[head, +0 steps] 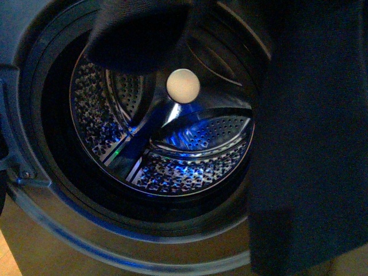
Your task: Put clothes into washing machine
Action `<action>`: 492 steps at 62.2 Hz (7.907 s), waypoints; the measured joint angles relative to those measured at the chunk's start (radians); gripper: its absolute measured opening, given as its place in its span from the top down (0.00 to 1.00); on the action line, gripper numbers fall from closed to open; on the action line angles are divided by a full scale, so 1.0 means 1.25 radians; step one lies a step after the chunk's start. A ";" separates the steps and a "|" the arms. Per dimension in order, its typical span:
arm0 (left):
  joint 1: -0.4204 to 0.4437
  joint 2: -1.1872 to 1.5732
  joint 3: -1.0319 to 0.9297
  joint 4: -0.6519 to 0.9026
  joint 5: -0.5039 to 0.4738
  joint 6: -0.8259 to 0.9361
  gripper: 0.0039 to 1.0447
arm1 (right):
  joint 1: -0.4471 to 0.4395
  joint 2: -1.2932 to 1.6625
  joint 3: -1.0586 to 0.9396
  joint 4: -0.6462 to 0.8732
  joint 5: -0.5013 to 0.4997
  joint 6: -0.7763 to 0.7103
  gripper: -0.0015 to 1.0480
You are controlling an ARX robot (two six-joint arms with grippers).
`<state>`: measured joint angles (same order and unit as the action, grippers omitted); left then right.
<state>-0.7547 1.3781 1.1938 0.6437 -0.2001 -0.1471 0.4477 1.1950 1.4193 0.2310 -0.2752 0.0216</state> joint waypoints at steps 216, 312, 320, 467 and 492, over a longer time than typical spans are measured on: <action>0.292 0.429 -0.396 0.373 0.110 -0.029 0.89 | -0.356 -0.771 -1.104 -0.032 0.221 -0.016 0.98; 0.392 0.993 0.650 -0.162 -0.009 0.181 0.89 | -0.356 -0.952 -1.131 -0.184 0.219 -0.016 0.98; 0.402 1.007 0.703 -0.242 -0.031 0.204 0.85 | -0.356 -0.952 -1.131 -0.184 0.219 -0.016 0.98; 0.482 -0.513 -0.836 -0.048 0.044 0.115 0.97 | -0.356 -0.952 -1.131 -0.184 0.219 -0.016 0.98; 0.601 -0.684 -0.908 -0.145 0.156 0.115 0.97 | -0.356 -0.952 -1.131 -0.184 0.219 -0.016 0.98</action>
<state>-0.0040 0.5236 0.0593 0.4622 -0.0051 -0.0029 0.0021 0.0044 0.0051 0.0013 -0.0010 0.0010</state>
